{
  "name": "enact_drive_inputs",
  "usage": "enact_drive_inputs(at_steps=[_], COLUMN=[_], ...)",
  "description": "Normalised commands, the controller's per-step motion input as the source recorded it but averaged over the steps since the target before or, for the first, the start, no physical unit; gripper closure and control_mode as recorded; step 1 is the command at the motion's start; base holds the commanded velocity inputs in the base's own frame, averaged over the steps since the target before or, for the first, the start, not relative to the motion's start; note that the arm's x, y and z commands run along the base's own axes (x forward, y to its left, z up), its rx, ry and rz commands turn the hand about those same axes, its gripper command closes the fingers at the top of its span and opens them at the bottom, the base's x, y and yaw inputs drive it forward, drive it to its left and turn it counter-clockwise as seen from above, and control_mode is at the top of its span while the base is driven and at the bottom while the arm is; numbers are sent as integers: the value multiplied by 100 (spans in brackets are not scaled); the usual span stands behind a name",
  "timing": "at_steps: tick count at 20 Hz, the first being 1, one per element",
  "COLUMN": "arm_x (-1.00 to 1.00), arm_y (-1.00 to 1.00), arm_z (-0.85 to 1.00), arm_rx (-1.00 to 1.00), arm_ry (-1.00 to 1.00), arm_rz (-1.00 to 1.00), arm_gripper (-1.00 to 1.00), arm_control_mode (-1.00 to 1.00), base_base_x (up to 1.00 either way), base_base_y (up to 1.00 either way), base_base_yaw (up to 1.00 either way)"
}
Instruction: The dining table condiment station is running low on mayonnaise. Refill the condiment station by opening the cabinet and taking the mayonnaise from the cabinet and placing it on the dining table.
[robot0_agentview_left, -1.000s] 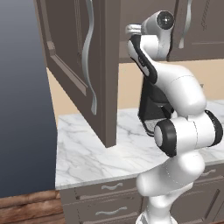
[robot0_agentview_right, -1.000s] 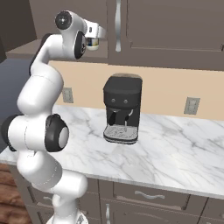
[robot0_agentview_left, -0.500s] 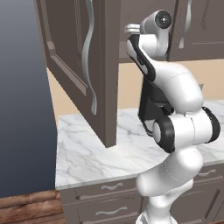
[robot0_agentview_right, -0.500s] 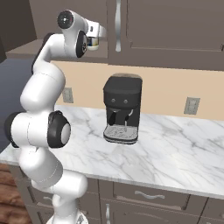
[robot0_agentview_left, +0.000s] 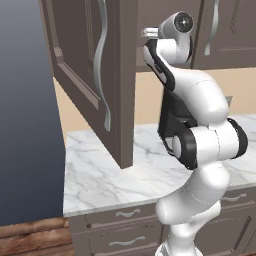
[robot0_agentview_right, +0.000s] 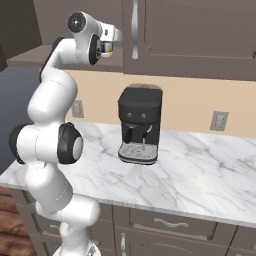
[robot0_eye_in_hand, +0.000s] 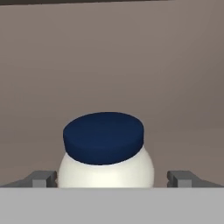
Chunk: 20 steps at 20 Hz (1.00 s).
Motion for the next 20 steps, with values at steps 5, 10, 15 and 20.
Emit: enact_drive_inputs(at_steps=[5, 10, 15, 20], arm_x=[19, 17, 6, 0], arm_y=[0, 0, 0, 0], arm_z=[-2, -2, 0, 0], arm_rx=[-5, -4, -1, 0], arm_ry=[0, 0, 0, 0], arm_rz=[0, 0, 0, 0], arm_gripper=[-100, 100, 100, 100], arm_control_mode=[-100, -100, -100, -100], base_base_x=[0, 0, 0, 0], base_base_y=[0, 0, 0, 0], base_base_yaw=[0, 0, 0, 0])
